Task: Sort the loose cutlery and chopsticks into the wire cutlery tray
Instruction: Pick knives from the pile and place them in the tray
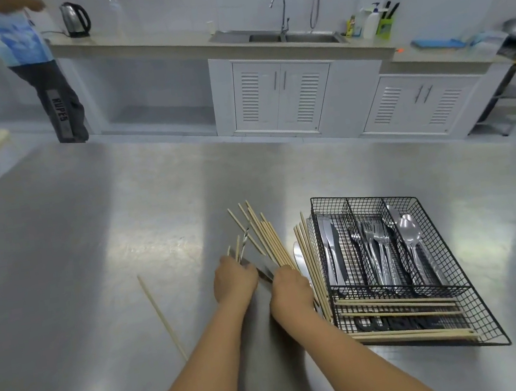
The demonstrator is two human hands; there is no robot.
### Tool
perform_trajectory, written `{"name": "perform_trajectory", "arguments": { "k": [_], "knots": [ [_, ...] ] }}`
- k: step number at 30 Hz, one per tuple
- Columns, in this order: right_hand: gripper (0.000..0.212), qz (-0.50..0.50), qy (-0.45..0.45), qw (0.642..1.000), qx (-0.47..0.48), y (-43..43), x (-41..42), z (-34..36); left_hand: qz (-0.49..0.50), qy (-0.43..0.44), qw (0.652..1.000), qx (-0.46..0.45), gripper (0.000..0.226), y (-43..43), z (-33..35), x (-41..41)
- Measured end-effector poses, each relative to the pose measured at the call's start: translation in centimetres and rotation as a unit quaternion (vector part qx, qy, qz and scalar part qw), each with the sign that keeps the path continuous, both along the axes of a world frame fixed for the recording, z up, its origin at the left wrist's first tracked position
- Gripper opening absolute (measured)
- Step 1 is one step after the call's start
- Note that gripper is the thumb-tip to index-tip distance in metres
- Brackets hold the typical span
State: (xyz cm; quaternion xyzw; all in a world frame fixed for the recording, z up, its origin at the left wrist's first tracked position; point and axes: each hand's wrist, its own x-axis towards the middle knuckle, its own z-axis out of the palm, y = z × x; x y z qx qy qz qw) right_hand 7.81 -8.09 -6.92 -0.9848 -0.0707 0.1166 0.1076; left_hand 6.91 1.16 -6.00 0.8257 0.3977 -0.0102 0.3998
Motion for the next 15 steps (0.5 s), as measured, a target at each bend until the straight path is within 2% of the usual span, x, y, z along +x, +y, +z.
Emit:
{"name": "perform_trajectory", "arguments": {
  "k": [8,11,15],
  "knots": [
    [0.026,-0.002,0.017,0.998,0.066,-1.0,0.1,0.0,-0.008,-0.024,0.999,0.042,0.033,-0.9,-0.2,-0.4],
    [0.026,0.003,0.032,0.995,0.097,-1.6,0.1,0.3,-0.02,-0.012,0.997,0.069,0.037,-1.0,-0.3,-0.3],
    [0.033,-0.007,0.073,0.989,0.13,-2.2,0.4,0.5,-0.045,-0.025,0.997,0.06,0.045,-1.2,-0.9,-0.2]
  ]
}}
